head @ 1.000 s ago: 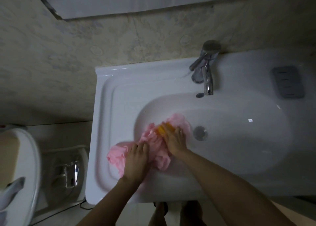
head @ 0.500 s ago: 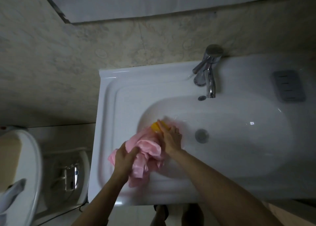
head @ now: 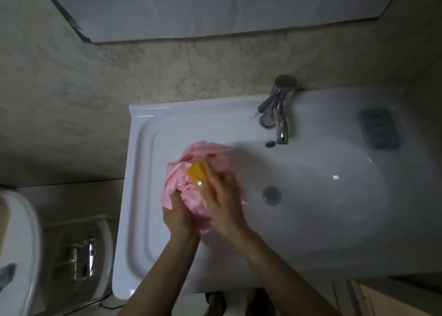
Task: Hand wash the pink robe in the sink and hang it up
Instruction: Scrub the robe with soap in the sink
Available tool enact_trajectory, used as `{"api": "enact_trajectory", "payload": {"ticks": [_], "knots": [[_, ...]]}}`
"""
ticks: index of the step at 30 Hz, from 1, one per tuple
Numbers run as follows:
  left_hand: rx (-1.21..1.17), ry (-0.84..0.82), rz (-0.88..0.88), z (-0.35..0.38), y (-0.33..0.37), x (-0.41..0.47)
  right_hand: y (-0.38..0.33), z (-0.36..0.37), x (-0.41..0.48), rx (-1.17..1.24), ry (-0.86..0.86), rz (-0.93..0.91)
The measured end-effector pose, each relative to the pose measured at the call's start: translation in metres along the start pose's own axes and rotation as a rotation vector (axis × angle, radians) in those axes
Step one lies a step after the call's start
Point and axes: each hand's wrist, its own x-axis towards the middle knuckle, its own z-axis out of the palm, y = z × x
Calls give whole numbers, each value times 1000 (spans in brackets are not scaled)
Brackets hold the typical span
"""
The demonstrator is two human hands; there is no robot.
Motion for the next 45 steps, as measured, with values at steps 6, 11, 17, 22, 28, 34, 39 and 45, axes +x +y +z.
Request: {"api": "enact_trajectory", "payload": {"ticks": [6,11,17,22,28,34,39,45], "knots": [[288,49,130,-57,-28,12,48,64,-22,-330,-335,124],[287,35,154,-57,-34,8,79,74,0,-289,-266,419],[193,62,61,-65,-38,15,40,38,5,-360,-181,351],[192,-1,72,-74,-38,18,13,67,-51,-372,-364,74],[251,-36,93,-65,-39,15,86,64,-21,-408,-366,400],[258,-14,48,-63,-35,18,87,42,15,-351,-168,627],[310,-45,62,-65,-30,28,26,55,-35,-330,-318,180],[395,-116,125,-71,-38,23,96,69,-18,-418,-292,416]]}}
